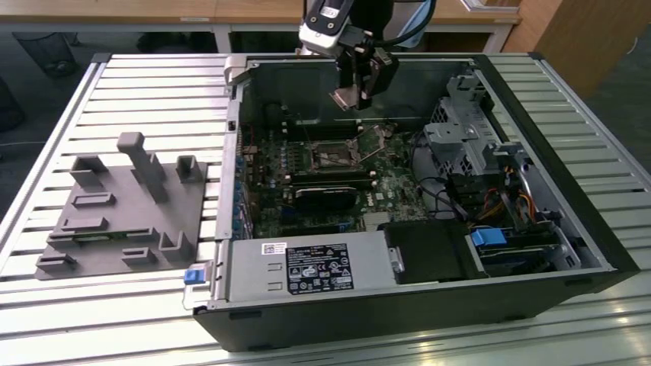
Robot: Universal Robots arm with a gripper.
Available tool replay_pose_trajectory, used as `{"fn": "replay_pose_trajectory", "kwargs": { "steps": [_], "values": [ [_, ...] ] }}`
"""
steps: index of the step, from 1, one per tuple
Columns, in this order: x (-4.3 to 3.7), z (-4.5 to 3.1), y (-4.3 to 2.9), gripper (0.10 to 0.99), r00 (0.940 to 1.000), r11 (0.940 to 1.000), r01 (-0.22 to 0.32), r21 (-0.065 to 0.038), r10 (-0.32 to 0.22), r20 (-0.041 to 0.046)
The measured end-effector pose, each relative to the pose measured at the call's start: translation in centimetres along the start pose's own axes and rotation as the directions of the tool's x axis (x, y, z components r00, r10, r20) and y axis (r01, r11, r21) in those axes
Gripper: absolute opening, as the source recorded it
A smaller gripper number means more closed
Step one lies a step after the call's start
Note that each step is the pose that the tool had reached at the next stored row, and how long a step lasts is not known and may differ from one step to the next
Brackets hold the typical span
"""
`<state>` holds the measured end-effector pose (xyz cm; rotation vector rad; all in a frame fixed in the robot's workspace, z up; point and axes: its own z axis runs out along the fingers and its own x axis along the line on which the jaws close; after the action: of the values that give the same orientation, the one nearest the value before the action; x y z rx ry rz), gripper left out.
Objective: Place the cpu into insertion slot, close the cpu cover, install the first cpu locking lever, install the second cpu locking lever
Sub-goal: 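Place the cpu into insertion slot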
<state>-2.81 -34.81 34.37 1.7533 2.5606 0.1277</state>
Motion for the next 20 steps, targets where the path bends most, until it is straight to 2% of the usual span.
{"fn": "replay_pose_trajectory", "kwargs": {
  "steps": [9, 16, 20],
  "values": [
    [0.00, 0.03, 0.00, 0.537, 1.0000, 1.0000, -0.009, 0.000, 0.009, 0.0007],
    [0.02, 0.08, 0.00, 0.537, 0.9950, 0.9951, -0.099, -0.002, 0.099, 0.0088],
    [0.02, 0.10, 0.00, 0.537, 0.9920, 0.9921, -0.125, -0.003, 0.125, 0.0110]
  ]
}}
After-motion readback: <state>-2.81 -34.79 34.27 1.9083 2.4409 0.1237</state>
